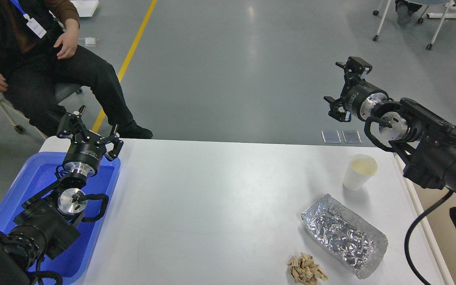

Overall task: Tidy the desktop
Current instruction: 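Raise the right gripper and swing it toward the white paper cup, then lower the open right gripper beside the white paper cup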

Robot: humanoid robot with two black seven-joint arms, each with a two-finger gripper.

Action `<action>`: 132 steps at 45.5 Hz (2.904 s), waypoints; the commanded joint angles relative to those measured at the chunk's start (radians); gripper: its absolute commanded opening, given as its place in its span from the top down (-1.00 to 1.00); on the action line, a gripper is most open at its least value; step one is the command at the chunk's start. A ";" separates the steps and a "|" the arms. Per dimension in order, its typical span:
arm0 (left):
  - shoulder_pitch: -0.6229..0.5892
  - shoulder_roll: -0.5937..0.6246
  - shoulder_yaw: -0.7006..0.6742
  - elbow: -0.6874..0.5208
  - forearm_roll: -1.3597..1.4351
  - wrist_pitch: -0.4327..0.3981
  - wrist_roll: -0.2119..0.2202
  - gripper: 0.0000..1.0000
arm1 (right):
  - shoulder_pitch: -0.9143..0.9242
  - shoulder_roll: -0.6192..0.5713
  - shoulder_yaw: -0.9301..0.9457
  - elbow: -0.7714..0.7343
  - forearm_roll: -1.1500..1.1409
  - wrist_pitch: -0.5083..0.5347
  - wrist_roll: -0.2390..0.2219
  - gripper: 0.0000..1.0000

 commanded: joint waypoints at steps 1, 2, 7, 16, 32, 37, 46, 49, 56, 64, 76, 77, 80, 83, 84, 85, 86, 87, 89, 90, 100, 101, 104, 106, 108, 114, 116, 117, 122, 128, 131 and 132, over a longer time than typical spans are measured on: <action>0.000 0.000 0.000 0.000 0.000 0.000 0.000 -1.00 | 0.029 -0.137 -0.176 0.200 -0.163 0.007 0.005 -1.00; 0.000 0.000 0.000 0.000 0.000 0.000 0.000 -1.00 | 0.033 -0.146 -0.198 0.214 -0.183 0.007 0.010 -1.00; 0.000 0.000 0.000 0.000 0.000 0.000 0.000 -1.00 | 0.062 -0.177 -0.340 0.240 -0.320 0.006 0.060 -1.00; 0.000 0.000 0.000 0.000 0.000 0.000 0.000 -1.00 | 0.127 -0.214 -0.546 0.234 -0.491 -0.003 0.180 -1.00; 0.000 0.000 0.000 0.000 0.000 0.000 0.000 -1.00 | 0.151 -0.218 -0.815 0.160 -0.751 -0.069 0.314 -1.00; 0.000 0.000 0.001 0.000 0.000 0.002 0.000 -1.00 | 0.139 -0.218 -0.865 0.130 -0.763 -0.078 0.324 -1.00; 0.000 0.000 0.001 0.000 0.000 0.002 0.000 -1.00 | 0.098 -0.209 -0.870 0.067 -0.772 -0.083 0.324 -1.00; 0.000 0.000 0.001 0.000 0.000 0.002 0.000 -1.00 | 0.079 -0.205 -0.876 0.041 -0.798 -0.088 0.324 -1.00; 0.000 0.000 0.001 0.000 0.000 0.002 0.000 -1.00 | 0.013 -0.152 -0.876 -0.064 -0.835 -0.124 0.324 -1.00; 0.000 0.000 0.001 0.000 0.000 0.002 0.000 -1.00 | -0.019 -0.148 -0.878 -0.070 -0.846 -0.149 0.326 -1.00; 0.000 0.000 0.001 0.000 0.000 0.002 0.000 -1.00 | -0.073 -0.134 -0.876 -0.074 -0.857 -0.181 0.324 -1.00; 0.000 0.000 0.001 0.000 0.000 0.002 0.000 -1.00 | -0.074 -0.132 -0.876 -0.074 -0.857 -0.181 0.324 -1.00; 0.000 0.000 0.001 0.000 0.000 0.002 0.000 -1.00 | -0.076 -0.132 -0.878 -0.074 -0.858 -0.183 0.324 -1.00; 0.000 0.000 0.001 0.000 0.000 0.002 0.000 -1.00 | -0.076 -0.132 -0.887 -0.074 -0.860 -0.183 0.324 -1.00; 0.000 0.000 0.001 0.000 0.000 0.002 0.000 -1.00 | -0.076 -0.132 -0.891 -0.074 -0.861 -0.183 0.326 -1.00; 0.000 0.000 0.001 0.000 0.000 0.002 0.000 -1.00 | -0.076 -0.132 -0.899 -0.074 -0.866 -0.183 0.326 -0.98; 0.000 0.000 0.001 0.000 0.000 0.002 0.000 -1.00 | -0.074 -0.134 -0.907 -0.074 -0.872 -0.183 0.326 -0.98; 0.000 0.000 0.001 0.000 0.000 0.002 0.000 -1.00 | -0.074 -0.134 -0.913 -0.074 -0.880 -0.183 0.329 -0.98; 0.000 0.000 0.001 0.000 0.000 0.002 0.000 -1.00 | -0.073 -0.136 -0.922 -0.074 -0.895 -0.183 0.338 -0.98; 0.000 0.000 0.001 0.000 0.000 0.002 0.000 -1.00 | -0.073 -0.137 -0.925 -0.074 -0.903 -0.183 0.341 -0.98; 0.000 0.000 0.001 0.000 0.000 0.002 0.000 -1.00 | -0.054 -0.142 -0.963 -0.071 -0.982 -0.169 0.372 -0.98; 0.000 0.000 0.001 0.000 0.000 0.002 0.000 -1.00 | -0.050 -0.142 -0.968 -0.070 -0.990 -0.167 0.376 -0.98; 0.000 0.000 0.001 0.000 0.000 0.002 0.000 -1.00 | -0.034 -0.143 -0.985 -0.062 -1.013 -0.146 0.389 -0.98; 0.000 0.000 0.001 0.000 0.000 0.002 0.000 -1.00 | -0.027 -0.143 -0.991 -0.062 -1.019 -0.122 0.396 -0.98; 0.000 0.000 0.001 0.000 0.000 0.002 0.000 -1.00 | -0.022 -0.143 -0.993 -0.062 -1.019 -0.105 0.403 -0.98; 0.000 0.000 0.001 0.000 0.000 0.002 0.000 -1.00 | -0.013 -0.143 -0.994 -0.062 -1.022 -0.092 0.406 -0.98; 0.000 0.000 0.001 0.000 0.000 0.002 0.000 -1.00 | -0.013 -0.143 -0.994 -0.062 -1.024 -0.089 0.404 -0.98; 0.000 0.000 0.001 0.000 0.000 0.002 0.000 -1.00 | -0.013 -0.142 -0.994 -0.062 -1.024 -0.089 0.404 -0.98; 0.000 0.000 0.001 0.000 0.000 0.002 0.000 -1.00 | -0.013 -0.140 -0.994 -0.062 -1.024 -0.089 0.404 -0.98; 0.000 0.000 0.001 0.000 0.000 0.002 0.000 -1.00 | -0.013 -0.142 -0.994 -0.064 -1.024 -0.089 0.404 -0.99; 0.000 0.000 0.001 0.000 0.000 0.002 0.000 -1.00 | -0.013 -0.142 -0.993 -0.065 -1.022 -0.089 0.404 -0.98; 0.000 0.000 0.001 0.000 0.000 0.002 0.000 -1.00 | -0.013 -0.142 -0.993 -0.065 -1.022 -0.089 0.404 -0.98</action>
